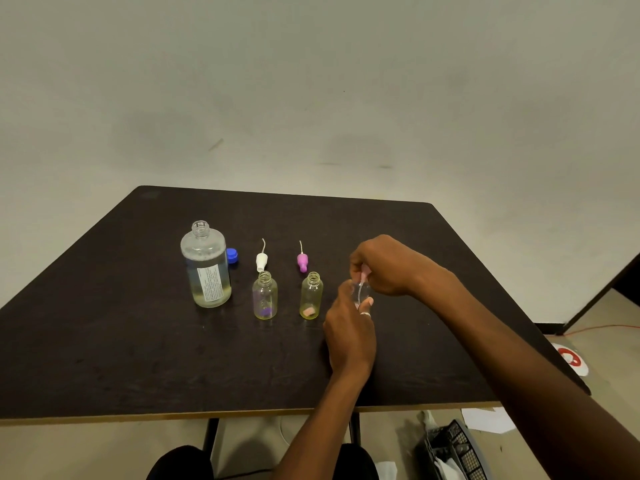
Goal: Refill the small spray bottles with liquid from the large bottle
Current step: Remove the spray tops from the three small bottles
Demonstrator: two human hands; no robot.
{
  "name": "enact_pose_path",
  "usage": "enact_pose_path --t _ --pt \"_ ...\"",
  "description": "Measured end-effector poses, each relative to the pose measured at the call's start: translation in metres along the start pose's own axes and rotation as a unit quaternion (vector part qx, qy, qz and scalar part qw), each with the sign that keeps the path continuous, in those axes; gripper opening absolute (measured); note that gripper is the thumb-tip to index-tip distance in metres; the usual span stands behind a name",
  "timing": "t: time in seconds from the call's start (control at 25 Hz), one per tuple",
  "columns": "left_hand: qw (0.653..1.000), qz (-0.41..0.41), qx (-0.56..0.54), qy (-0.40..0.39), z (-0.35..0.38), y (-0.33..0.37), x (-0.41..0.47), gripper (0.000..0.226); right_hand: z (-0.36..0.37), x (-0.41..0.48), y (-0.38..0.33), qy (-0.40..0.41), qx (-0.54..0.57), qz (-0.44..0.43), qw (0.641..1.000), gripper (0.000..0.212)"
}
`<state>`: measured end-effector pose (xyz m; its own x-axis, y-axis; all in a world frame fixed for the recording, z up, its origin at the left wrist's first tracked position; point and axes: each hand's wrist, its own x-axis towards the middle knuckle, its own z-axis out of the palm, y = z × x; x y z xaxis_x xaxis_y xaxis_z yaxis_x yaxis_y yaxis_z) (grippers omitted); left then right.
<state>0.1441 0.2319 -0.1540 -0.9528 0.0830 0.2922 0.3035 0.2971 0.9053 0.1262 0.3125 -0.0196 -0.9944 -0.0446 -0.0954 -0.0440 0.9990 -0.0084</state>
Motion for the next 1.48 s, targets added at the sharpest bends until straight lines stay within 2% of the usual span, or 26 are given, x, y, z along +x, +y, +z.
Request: enact_pose_path --t 0.16,0.24,0.36,0.44,0.56,0.72,0.84,0.96,1.04,1.12,1.2,1.32,1.48 --pt "1.000 0.005 -0.002 -0.003 0.000 -0.001 0.000 0.032 0.001 0.000 0.000 -0.005 0.016 0.021 1.000 0.035" --pt "1.000 0.007 -0.008 -0.002 0.000 -0.001 0.000 0.032 0.001 0.002 -0.003 0.029 -0.022 0.075 0.996 0.031" --pt "1.000 0.007 -0.013 -0.003 0.000 -0.001 0.001 0.032 0.004 0.004 -0.008 0.058 -0.088 0.125 0.986 0.045" --pt "1.000 0.012 -0.013 -0.001 0.000 -0.001 0.000 0.032 0.006 0.005 -0.009 0.041 -0.080 0.115 0.989 0.035" --pt "1.000 0.007 -0.015 0.003 0.001 -0.002 0.001 0.035 0.002 0.006 -0.003 -0.002 -0.014 0.058 0.998 0.003" --pt "1.000 0.007 0.001 0.000 0.002 -0.004 0.002 0.034 -0.006 0.003 0.000 -0.037 0.021 -0.006 0.999 0.026" --pt "1.000 0.006 -0.003 0.000 0.002 -0.003 0.001 0.036 -0.007 0.003 0.001 -0.042 0.014 0.003 0.999 0.044" --pt "1.000 0.011 -0.008 0.002 0.002 -0.003 0.001 0.035 -0.006 0.005 0.004 0.008 -0.019 0.055 0.998 0.034" --pt "1.000 0.016 -0.009 0.003 0.002 -0.003 0.002 0.037 -0.004 0.008 0.003 0.039 -0.065 0.094 0.993 0.044" --pt "1.000 0.013 -0.011 0.003 0.002 -0.003 0.002 0.037 -0.002 0.009 0.000 0.047 -0.078 0.108 0.990 0.047" --pt "1.000 0.006 -0.018 0.001 0.002 -0.003 0.002 0.036 -0.002 0.010 -0.001 0.028 -0.061 0.094 0.993 0.034" --pt "1.000 0.011 -0.009 0.005 0.003 -0.005 0.002 0.036 -0.007 0.010 0.001 -0.015 -0.014 0.037 0.999 0.005" --pt "1.000 0.011 -0.013 0.001 0.003 -0.006 0.002 0.037 -0.016 0.007 0.001 -0.039 0.007 -0.010 0.999 0.023"
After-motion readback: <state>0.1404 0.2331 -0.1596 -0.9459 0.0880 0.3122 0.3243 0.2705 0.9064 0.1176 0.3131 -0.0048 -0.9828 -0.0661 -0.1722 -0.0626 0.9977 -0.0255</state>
